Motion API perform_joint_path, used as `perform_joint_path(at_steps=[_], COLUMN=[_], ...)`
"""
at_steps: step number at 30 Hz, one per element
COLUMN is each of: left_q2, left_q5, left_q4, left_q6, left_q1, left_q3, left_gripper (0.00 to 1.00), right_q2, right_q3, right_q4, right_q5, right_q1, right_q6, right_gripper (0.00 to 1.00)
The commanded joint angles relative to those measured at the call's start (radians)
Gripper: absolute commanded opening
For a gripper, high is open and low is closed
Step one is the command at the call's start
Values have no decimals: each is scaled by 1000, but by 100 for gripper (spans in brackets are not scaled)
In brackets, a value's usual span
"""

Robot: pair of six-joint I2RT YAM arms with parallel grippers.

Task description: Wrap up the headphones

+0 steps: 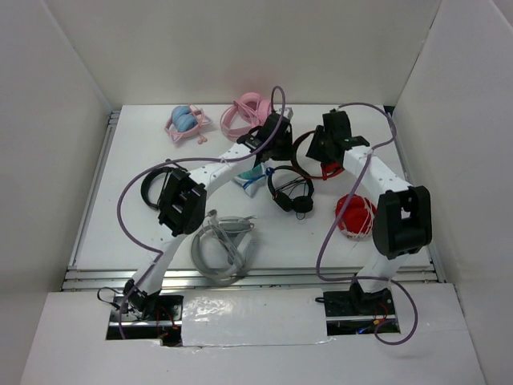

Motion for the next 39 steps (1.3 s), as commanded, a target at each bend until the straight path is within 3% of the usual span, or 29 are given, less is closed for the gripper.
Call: perform_joint_path(at_steps=[1,2,4,14,20,22,23,24,27,28,30,33,36,39], left_q2=[58,86,130,239,307,316,318,319,321,316,309,289,256,224], left_q5=[227,183,174,177,67,61,61,62,61,61,61,65,73,75], left_q4=[152,107,112,218,263,282,292,296,293,292,295,296,309,312], left_q6=[-29,3,21,57,85,71,68,61,70,74,74,86,94,100], left_q1=[30,27,24,15,-13,-8,-7,-7,-8,-8,-7,-7,-7,-7], left_q3=[140,238,287,328,379,377,374,370,366,363,342,330,301,284], left_gripper=[0,0,0,0,2,8,15,31,44,54,57,86,99,99], right_q2=[65,91,120,310,379,406,410,418,442,456,468,484,495,493], right_q3=[67,85,103,237,286,301,307,313,332,347,366,398,422,439], right_q4=[29,29,26,-5,-17,-22,-25,-24,-28,-33,-42,-56,-68,-73], right_q5=[-7,-17,-54,-140,-156,-156,-162,-168,-180,-185,-194,-185,-185,-212], right_q1=[-73,-86,-118,-165,-196,-202,-205,-205,-205,-205,-235,-236,-241,-235], right_q6=[-49,-48,-48,-25,-8,-5,0,3,13,15,14,4,3,-20], right_gripper=[43,43,43,42,42,41,41,41,42,42,44,48,48,50])
